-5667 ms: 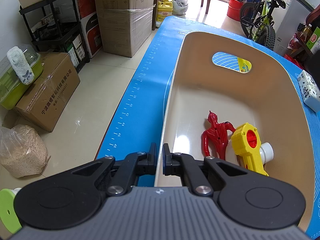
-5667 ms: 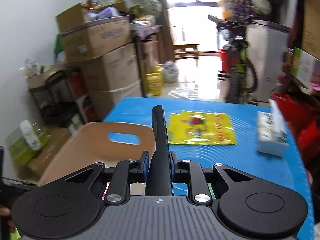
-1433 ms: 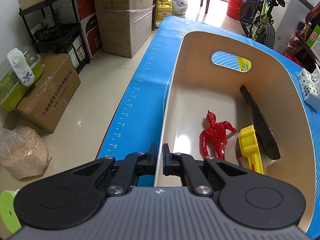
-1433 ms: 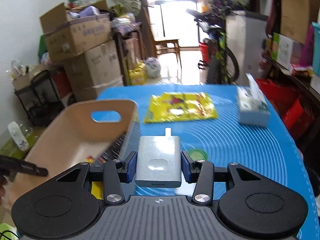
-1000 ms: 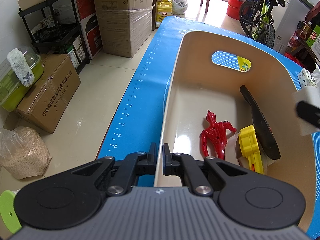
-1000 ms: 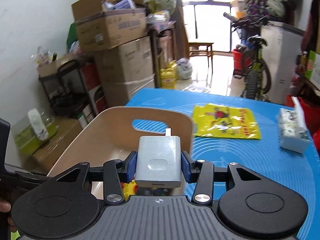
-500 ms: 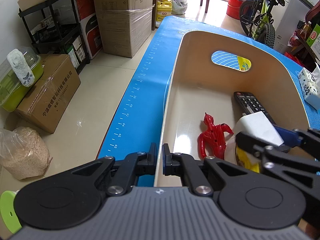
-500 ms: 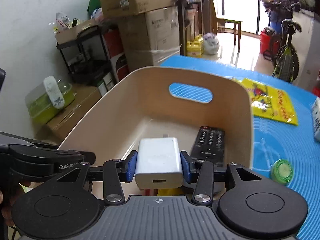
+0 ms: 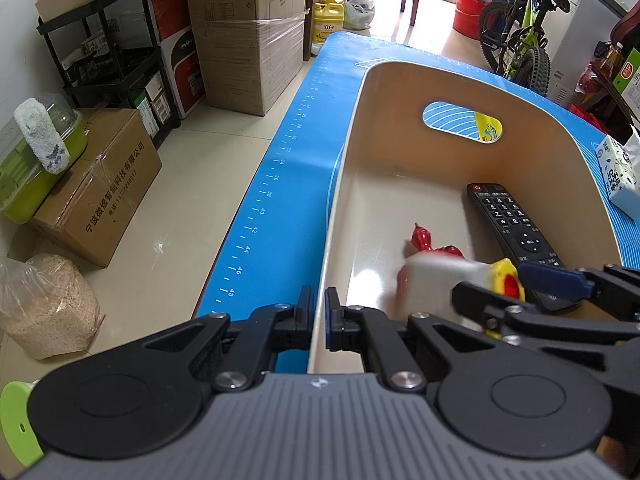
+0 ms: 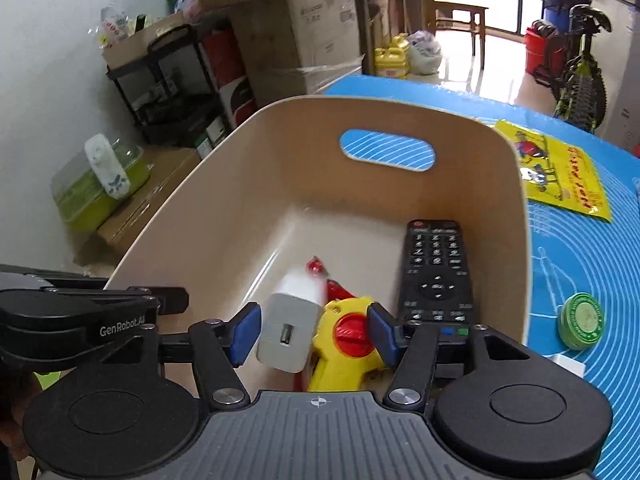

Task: Organize rigid objects
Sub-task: 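Carry the white charger into the basket and open the right tool, then move the right tool to the second white charger and grasp it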

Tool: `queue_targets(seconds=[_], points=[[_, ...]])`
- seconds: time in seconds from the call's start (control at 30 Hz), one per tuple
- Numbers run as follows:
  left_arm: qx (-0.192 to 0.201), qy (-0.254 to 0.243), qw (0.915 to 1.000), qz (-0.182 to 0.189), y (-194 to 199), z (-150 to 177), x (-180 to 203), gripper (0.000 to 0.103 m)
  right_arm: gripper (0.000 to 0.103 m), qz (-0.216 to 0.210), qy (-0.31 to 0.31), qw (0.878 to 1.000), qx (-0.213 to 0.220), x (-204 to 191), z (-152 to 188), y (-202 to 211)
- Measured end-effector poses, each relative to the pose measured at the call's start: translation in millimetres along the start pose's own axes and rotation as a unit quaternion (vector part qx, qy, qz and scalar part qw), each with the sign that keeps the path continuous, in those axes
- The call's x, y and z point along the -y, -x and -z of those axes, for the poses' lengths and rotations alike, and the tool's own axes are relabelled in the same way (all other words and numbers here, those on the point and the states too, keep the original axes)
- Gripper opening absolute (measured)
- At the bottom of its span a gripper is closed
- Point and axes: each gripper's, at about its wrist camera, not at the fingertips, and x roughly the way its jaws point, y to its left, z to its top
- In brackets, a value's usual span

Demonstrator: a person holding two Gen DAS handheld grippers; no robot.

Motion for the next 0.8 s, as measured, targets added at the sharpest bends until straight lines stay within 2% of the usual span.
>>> queue_targets(seconds=[0.13, 0.23, 0.47, 0.67, 0.8], points=[[0.000, -0.001, 1.0000, -0.002, 1, 0, 1, 0.006, 0.069, -0.013, -0.009, 1.000, 0.020, 8, -4, 14], [-0.001, -0.001, 1.0000, -0.001, 1, 0, 2, 0.006, 0.075, -0.001, -0.008, 0.999, 0.043, 11, -8, 29], [-0.001, 0.000, 1.0000, -0.001, 1, -1, 3, 0.006, 0.076, 0.020, -0.022, 0.996, 0.085, 35, -9, 68], [-0.001, 0.001, 1.0000, 0.000, 1, -1, 3, 0.006, 0.077, 0.047, -0.057, 0.992, 0.099, 71, -5, 84], [-0.001, 0.001, 1.0000, 0.001, 1, -1, 3, 0.006, 0.077, 0.072, -0.071, 0.991, 0.085, 94, 5, 84]])
